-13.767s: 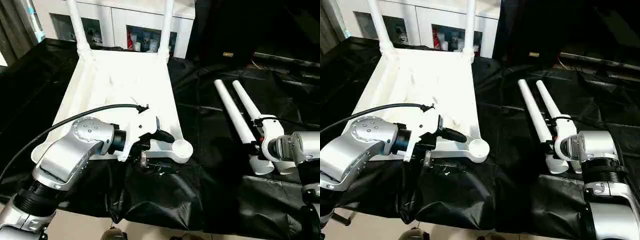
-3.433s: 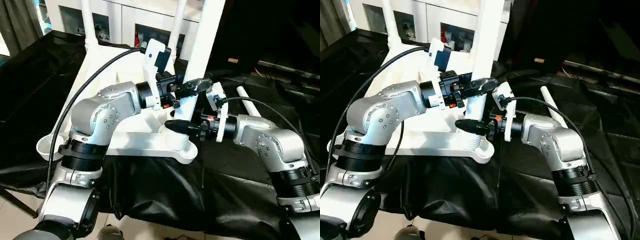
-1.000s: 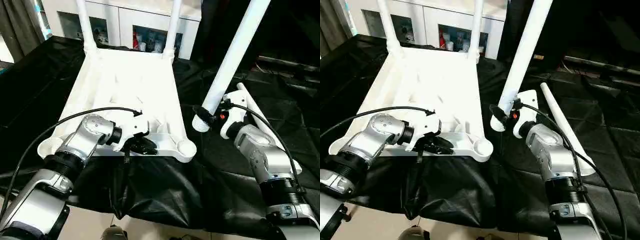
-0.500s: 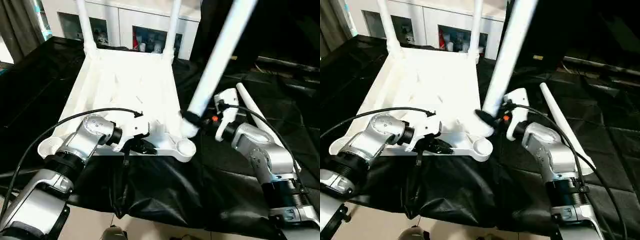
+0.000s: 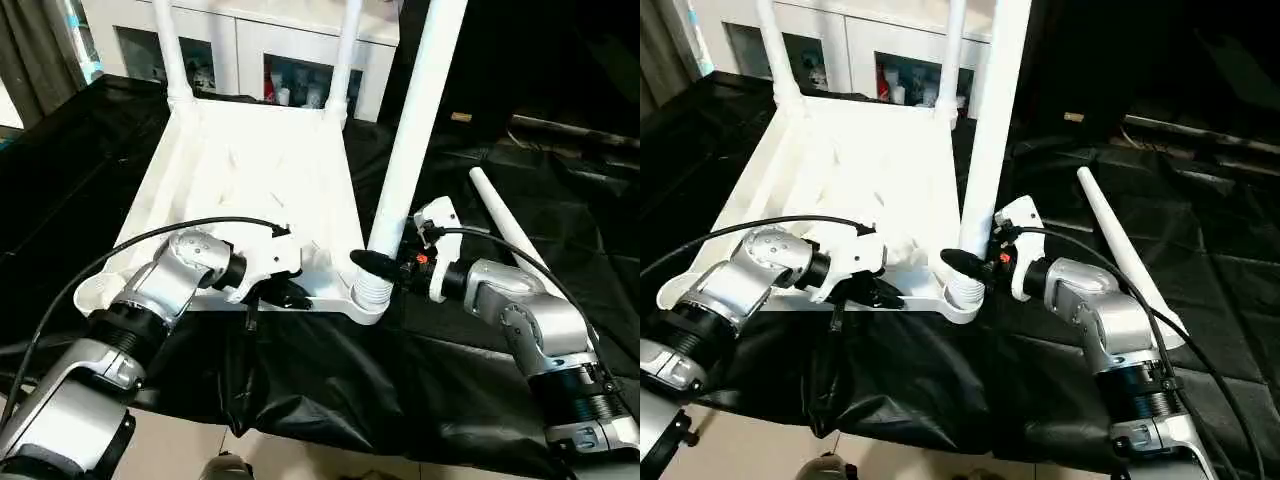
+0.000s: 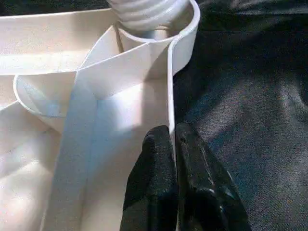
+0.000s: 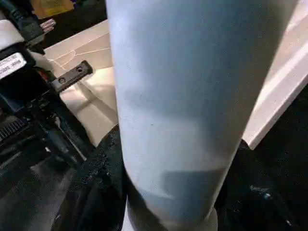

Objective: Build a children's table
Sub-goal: Insert table leg to table base

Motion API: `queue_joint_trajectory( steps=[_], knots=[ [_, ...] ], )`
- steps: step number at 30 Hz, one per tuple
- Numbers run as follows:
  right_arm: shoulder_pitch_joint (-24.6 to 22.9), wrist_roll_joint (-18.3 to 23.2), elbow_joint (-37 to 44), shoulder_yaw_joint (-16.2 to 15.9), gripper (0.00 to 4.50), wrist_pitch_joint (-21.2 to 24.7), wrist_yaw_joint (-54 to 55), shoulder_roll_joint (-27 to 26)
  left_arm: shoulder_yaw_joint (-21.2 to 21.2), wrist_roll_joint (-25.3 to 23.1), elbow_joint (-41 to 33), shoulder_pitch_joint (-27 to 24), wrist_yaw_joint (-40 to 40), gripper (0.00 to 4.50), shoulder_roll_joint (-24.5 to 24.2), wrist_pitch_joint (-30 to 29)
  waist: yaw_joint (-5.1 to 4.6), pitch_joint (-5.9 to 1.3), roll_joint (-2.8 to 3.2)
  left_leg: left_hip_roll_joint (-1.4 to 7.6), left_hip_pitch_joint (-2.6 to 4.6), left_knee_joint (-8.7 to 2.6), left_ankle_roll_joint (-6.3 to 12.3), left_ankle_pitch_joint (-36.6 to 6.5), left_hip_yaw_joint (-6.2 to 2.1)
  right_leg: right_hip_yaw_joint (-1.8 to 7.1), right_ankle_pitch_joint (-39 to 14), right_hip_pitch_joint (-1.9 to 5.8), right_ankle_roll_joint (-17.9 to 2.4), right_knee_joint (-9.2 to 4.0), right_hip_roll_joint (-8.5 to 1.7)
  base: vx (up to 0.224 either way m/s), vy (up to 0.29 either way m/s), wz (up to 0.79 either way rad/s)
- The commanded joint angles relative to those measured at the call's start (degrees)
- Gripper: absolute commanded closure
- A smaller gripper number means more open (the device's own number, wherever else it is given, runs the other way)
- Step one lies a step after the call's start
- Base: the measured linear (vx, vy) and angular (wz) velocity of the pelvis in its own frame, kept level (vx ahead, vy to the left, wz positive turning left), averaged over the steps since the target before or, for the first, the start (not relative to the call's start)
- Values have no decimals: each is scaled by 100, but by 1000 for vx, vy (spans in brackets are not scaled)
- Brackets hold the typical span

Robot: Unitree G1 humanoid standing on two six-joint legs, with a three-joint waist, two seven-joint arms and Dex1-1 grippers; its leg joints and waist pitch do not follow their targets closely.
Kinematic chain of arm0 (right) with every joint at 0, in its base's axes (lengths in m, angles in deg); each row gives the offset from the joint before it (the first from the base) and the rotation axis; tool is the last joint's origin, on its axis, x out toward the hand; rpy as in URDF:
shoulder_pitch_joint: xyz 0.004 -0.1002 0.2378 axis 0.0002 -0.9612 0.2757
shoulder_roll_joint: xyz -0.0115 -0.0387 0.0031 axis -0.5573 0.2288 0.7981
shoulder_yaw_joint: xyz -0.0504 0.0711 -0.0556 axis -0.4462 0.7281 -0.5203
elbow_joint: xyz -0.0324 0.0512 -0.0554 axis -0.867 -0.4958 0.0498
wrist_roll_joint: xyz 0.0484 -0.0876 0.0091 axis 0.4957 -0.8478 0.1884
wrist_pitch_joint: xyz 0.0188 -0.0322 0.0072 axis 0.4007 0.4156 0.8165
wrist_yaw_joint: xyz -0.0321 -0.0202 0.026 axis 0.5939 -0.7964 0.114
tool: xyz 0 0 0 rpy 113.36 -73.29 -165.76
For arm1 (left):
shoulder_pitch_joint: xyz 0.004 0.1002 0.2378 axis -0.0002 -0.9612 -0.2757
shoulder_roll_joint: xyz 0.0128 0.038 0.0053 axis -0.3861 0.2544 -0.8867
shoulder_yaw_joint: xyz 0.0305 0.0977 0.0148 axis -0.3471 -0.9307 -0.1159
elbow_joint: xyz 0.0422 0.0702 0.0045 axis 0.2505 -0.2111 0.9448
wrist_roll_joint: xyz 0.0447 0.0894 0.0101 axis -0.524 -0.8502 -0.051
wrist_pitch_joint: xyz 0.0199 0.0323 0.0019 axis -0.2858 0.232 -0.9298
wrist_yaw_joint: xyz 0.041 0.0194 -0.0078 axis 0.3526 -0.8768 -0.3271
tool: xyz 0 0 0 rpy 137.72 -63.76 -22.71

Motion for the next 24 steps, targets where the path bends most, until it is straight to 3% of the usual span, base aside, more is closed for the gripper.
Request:
queue_joint_trajectory(
  steps=[1, 7, 14, 24],
  knots=[
    [-21, -26, 67, -55, 259, 92, -45, 53, -149, -294, -39, -105, 75, 450, -49, -170, 4, -374, 78, 253, 114, -444, -252, -1597, -92, 304, -2040, 216, -802, -540, -559, 0, 0, 0],
    [46, -30, 46, -48, 259, 122, -123, 106, -202, -508, -96, -95, 265, 450, -123, -313, 3, -377, 33, 242, 97, -442, -232, -1544, -88, 304, -1999, 224, -770, -532, -553, 0, 0, 0],
    [178, -167, -526, 113, 259, -340, 114, -72, -16, -239, -463, -161, 234, 450, -32, -525, -8, -380, 43, 248, 93, -439, -262, -1621, -100, 297, -2219, 200, -746, -552, -576, 0, 0, 0],
    [145, 38, -1188, 463, 259, -758, 68, -282, 33, -208, -505, -173, 249, 450, 17, -457, -40, -399, 50, 239, 88, -440, -224, -1570, -89, 296, -1820, 219, -871, -519, -547, 0, 0, 0]
  ],
)
